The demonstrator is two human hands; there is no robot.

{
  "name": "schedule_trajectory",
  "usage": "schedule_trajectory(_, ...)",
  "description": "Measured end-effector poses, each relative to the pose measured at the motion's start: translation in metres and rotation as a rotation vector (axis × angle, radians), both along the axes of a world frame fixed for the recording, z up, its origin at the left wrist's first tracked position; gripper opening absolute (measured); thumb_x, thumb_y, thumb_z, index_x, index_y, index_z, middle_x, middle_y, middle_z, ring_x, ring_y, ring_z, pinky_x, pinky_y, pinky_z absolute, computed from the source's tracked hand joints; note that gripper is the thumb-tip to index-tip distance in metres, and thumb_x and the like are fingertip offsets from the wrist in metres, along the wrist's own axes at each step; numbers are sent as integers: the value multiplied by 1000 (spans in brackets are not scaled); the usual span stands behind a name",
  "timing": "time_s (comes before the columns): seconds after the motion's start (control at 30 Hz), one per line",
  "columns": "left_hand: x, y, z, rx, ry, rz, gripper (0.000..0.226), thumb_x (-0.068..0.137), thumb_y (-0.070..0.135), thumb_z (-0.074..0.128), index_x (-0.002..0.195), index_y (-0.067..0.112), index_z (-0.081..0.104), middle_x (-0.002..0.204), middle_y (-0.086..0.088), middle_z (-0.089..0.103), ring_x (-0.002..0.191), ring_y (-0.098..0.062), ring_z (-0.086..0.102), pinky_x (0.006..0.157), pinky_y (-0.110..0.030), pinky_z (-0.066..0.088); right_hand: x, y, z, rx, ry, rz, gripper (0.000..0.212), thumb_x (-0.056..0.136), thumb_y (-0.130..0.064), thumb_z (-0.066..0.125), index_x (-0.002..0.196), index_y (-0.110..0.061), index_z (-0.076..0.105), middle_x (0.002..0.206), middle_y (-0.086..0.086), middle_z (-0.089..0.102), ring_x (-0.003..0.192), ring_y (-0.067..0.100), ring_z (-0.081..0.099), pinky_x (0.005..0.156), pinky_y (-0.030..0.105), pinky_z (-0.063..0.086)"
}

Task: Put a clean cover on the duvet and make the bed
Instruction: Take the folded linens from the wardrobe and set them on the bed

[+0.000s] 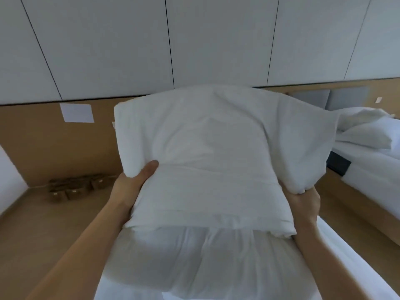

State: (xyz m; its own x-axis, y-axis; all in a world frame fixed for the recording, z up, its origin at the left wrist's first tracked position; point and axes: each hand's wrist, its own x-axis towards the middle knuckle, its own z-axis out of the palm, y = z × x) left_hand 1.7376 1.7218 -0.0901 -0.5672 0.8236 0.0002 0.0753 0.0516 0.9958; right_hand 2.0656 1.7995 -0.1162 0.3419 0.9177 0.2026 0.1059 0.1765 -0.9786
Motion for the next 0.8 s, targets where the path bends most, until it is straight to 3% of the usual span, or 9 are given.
schedule_trajectory(0.1, 21, 50, -34, -70, -23, 40, 90, 51, 72, 84, 124, 25, 61, 110, 7, 72, 101, -19, 68, 92, -41, 53, 21, 58, -30, -94, 18, 56, 77, 36, -63, 64, 95, -14, 61, 78, -7, 62, 71, 5, 56, 56, 23, 38)
schedule_trajectory(0.27, 50, 107, -121, -238, -33, 93, 84, 53, 73, 81, 119, 27, 56, 110, 5, 69, 100, -20, 66, 91, -41, 52, 42, 128, -120, -284, 0, 121, 80, 33, -64, 64, 97, -17, 64, 82, -8, 65, 72, 0, 57, 56, 21, 39)
schedule_trajectory(0.33, 53, 121, -176, -340, -61, 130, 101, 44, 81, 80, 125, 26, 57, 115, 2, 70, 103, -23, 67, 95, -46, 53, 47, 149, -173, -393, -27, 158, 72, 38, -59, 70, 97, -18, 65, 84, -6, 68, 75, 6, 61, 57, 24, 42)
schedule_trajectory(0.47, 53, 119, -286, -541, -56, 184, 111, 40, 87, 75, 127, 21, 57, 115, 2, 69, 102, -22, 66, 96, -45, 52, 63, 170, -284, -660, -146, 205, 73, 44, -61, 81, 107, -29, 63, 94, -6, 72, 87, 21, 68, 78, 44, 57)
schedule_trajectory(0.53, 50, 109, -324, -645, -53, 190, 106, 42, 85, 74, 124, 20, 58, 112, 0, 69, 99, -22, 66, 92, -44, 52, 77, 172, -324, -747, -224, 233, 80, 42, -66, 78, 110, -30, 58, 99, -6, 69, 87, 20, 65, 81, 42, 54)
schedule_trajectory(0.63, 39, 96, -350, -720, 2, 142, 105, 43, 86, 75, 127, 25, 58, 114, 2, 70, 99, -18, 67, 90, -41, 53, 88, 167, -344, -819, -327, 297, 92, 38, -71, 76, 115, -26, 55, 105, -6, 66, 88, 14, 62, 78, 36, 47)
schedule_trajectory(0.73, 34, 92, -342, -727, 78, 167, 111, 41, 84, 78, 135, 32, 49, 121, 5, 66, 106, -21, 65, 93, -43, 51, 85, 162, -337, -802, -459, 253, 100, 42, -73, 77, 124, -24, 49, 124, -1, 56, 108, 28, 59, 90, 46, 48)
schedule_trajectory(0.8, 33, 96, -329, -715, 144, 199, 112, 41, 81, 79, 136, 33, 47, 123, 6, 64, 110, -23, 63, 97, -46, 50, 79, 164, -325, -739, -529, 230, 102, 52, -64, 83, 136, -24, 42, 140, -1, 45, 121, 30, 52, 97, 50, 45)
